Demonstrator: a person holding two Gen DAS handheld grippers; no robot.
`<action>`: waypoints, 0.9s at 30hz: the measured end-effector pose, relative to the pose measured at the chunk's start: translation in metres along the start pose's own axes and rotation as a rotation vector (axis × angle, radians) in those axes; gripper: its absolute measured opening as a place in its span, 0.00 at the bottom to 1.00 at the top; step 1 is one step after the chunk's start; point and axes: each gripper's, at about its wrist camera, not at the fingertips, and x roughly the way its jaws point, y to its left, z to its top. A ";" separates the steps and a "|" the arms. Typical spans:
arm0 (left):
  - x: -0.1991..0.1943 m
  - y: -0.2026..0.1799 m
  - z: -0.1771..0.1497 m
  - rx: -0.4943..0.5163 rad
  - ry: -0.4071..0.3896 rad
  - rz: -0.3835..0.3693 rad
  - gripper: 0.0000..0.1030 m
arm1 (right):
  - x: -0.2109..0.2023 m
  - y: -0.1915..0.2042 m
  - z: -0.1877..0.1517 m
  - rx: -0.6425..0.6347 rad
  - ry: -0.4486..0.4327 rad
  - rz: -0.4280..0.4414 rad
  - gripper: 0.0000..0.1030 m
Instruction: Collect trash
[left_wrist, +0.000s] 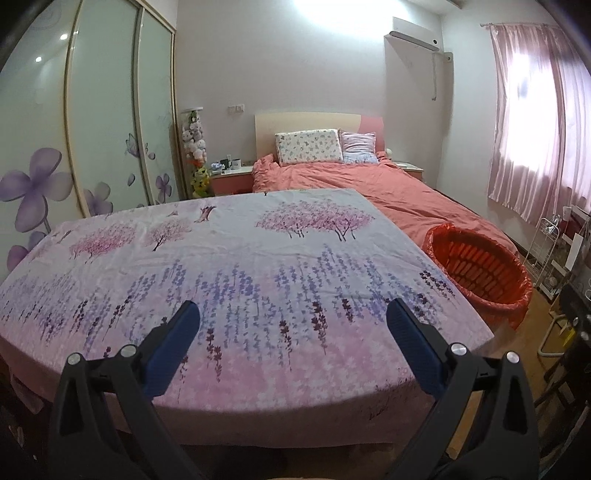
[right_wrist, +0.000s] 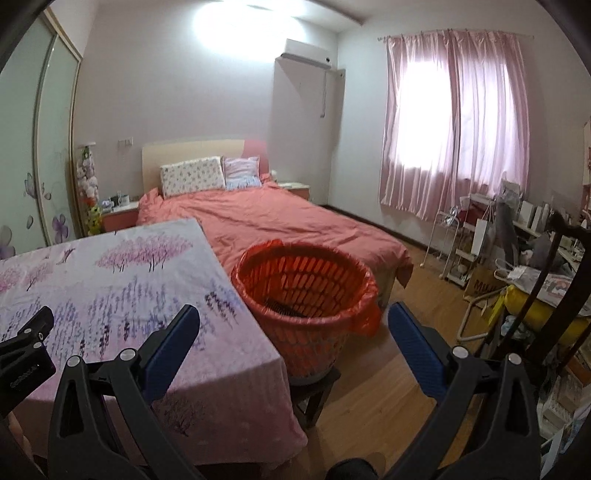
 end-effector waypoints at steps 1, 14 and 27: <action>0.001 0.001 -0.001 -0.004 0.006 0.000 0.96 | 0.000 0.000 0.000 0.002 0.006 0.003 0.98; 0.002 0.001 -0.011 -0.013 0.039 -0.020 0.96 | -0.007 0.010 -0.017 0.000 0.045 -0.002 0.98; 0.007 -0.003 -0.014 -0.028 0.081 -0.052 0.96 | -0.002 0.004 -0.019 0.012 0.092 0.004 0.98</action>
